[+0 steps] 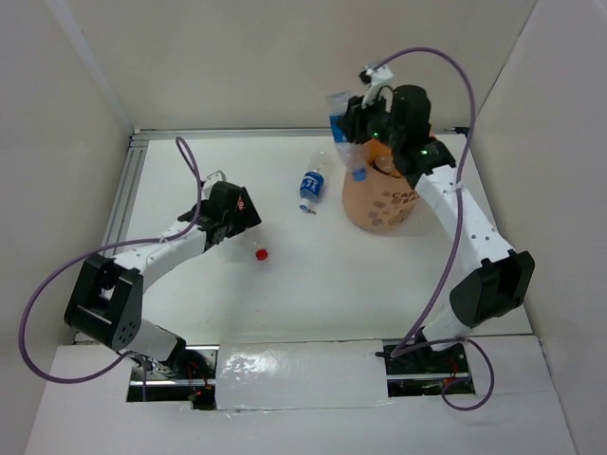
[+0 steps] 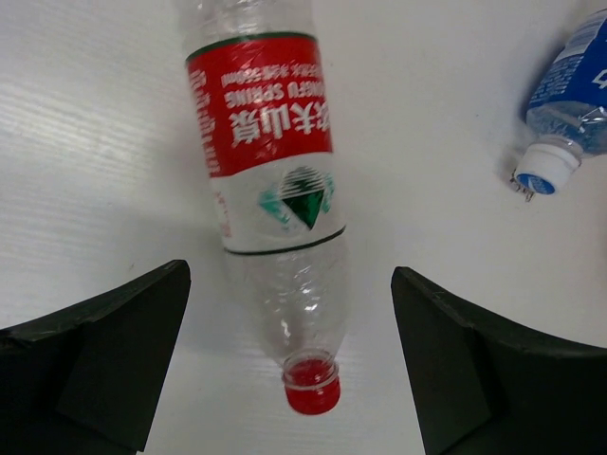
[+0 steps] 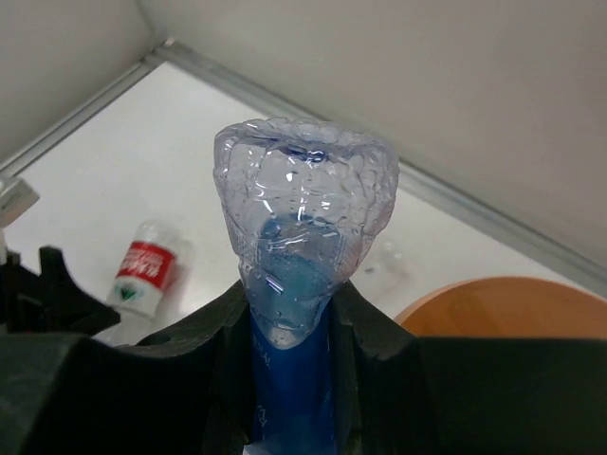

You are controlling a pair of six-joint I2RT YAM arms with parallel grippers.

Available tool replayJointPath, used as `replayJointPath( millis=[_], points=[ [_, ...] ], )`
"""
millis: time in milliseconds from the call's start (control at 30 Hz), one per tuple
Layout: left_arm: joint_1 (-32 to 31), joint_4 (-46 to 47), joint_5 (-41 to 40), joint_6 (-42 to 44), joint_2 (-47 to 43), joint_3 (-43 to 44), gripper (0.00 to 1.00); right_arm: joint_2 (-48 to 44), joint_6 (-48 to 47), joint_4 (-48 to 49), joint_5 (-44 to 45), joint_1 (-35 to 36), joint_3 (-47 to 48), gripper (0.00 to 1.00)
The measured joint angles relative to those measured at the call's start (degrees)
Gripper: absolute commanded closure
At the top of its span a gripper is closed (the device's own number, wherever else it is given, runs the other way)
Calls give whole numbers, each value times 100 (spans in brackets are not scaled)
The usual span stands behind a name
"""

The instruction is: Put the plastic bottles in the bin

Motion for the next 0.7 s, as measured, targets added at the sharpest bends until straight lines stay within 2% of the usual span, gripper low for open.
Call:
replayJointPath(
  millis=[200, 233, 367, 467, 567, 700],
  points=[
    [81, 212, 144, 264, 599, 428, 0, -13, 184, 352, -802, -1204, 94, 74],
    [98, 223, 164, 275, 673, 450, 0, -13, 236, 352, -955, -1224, 94, 74],
    [136, 219, 225, 365, 848, 485, 0, 9, 804, 348, -2319, -1888, 195, 74],
    [144, 225, 247, 380, 872, 487, 0, 20, 1346, 514, -3060, -2024, 334, 76],
    [144, 267, 247, 385, 911, 511, 0, 20, 1773, 907, -3333, -2017, 487, 76],
    [144, 269, 247, 400, 1154, 660, 0, 85, 1810, 1174, -3053, -2103, 949, 76]
  ],
)
